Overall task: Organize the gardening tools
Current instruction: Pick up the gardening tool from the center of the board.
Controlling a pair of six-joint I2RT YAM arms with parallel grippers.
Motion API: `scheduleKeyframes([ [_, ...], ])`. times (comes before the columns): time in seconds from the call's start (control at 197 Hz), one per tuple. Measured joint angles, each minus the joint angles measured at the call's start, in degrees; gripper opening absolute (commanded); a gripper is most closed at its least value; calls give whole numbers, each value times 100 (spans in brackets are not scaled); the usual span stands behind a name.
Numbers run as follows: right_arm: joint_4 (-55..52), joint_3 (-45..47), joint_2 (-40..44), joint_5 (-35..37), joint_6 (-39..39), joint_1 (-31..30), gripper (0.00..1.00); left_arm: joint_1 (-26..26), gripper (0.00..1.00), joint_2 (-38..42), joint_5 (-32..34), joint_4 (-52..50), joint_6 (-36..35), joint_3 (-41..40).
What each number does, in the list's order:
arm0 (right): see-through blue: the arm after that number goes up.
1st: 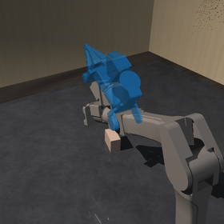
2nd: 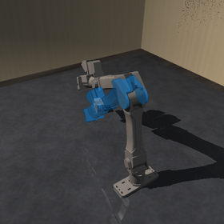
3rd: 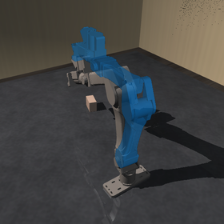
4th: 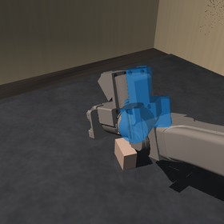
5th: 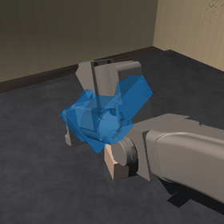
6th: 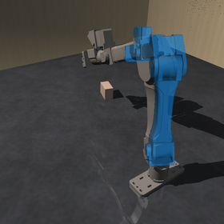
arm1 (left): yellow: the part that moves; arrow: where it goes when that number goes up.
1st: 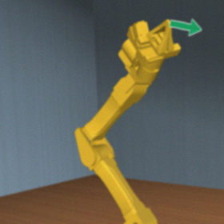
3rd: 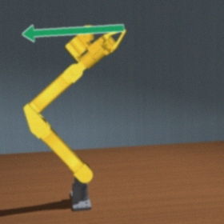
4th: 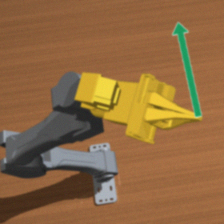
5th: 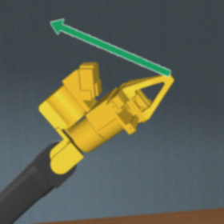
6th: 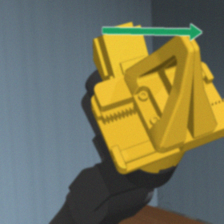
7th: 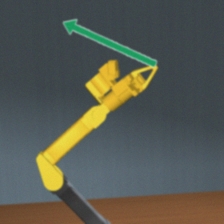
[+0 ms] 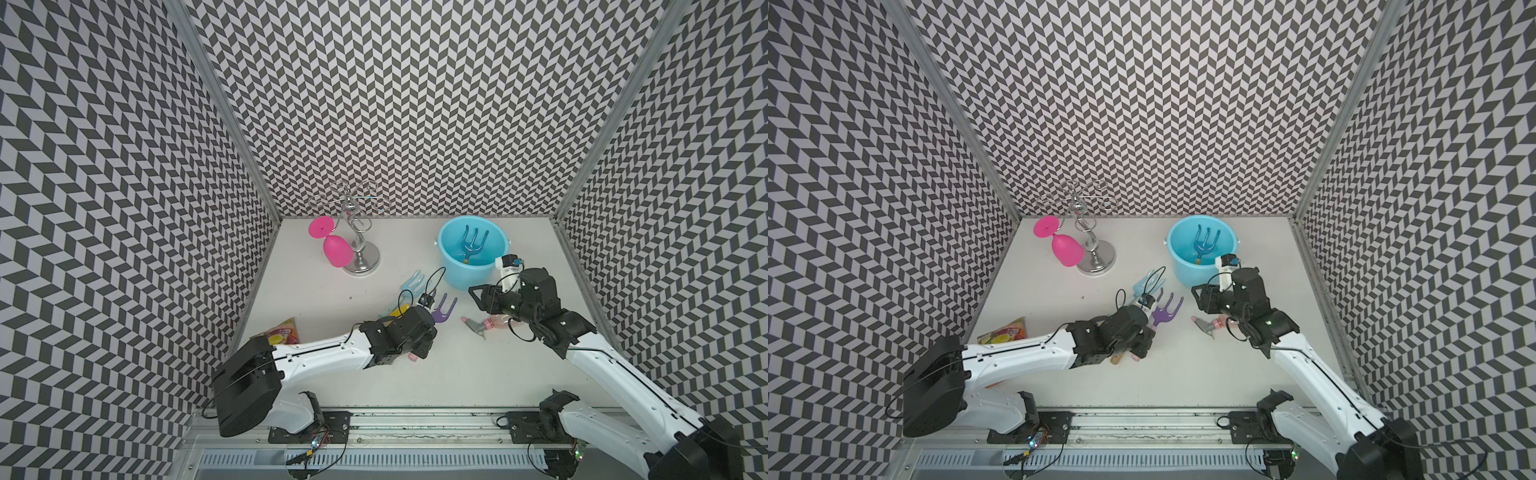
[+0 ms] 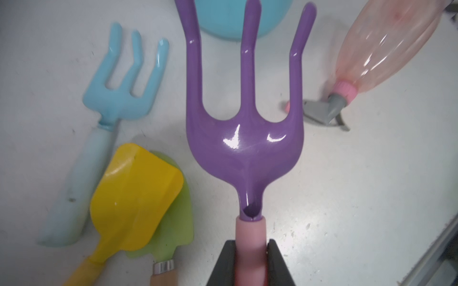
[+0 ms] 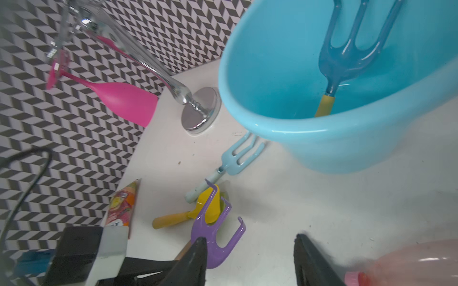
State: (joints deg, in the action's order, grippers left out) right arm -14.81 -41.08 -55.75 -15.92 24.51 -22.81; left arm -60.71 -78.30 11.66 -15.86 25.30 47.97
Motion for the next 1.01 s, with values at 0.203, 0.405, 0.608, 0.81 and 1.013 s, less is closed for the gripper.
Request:
scheduleKeyframes([
  [0.203, 614, 0, 404, -957, 162, 0, 65, 11, 0, 507, 262, 339, -85, 94],
  [0.405, 1187, 17, 507, -1718, 372, -7, 65, 15, 0, 584, 407, 621, -168, 291],
  [0.608, 1386, 114, 505, -1980, 525, -22, 65, 15, 0, 717, 560, 802, -173, 363],
  [0.81, 1749, 192, 334, -2251, 743, -39, 61, -4, 0, 848, 555, 1034, -249, 363],
  [1.013, 1908, 146, -76, -2494, 828, -144, 56, -90, 0, 859, 496, 1283, -365, 363],
])
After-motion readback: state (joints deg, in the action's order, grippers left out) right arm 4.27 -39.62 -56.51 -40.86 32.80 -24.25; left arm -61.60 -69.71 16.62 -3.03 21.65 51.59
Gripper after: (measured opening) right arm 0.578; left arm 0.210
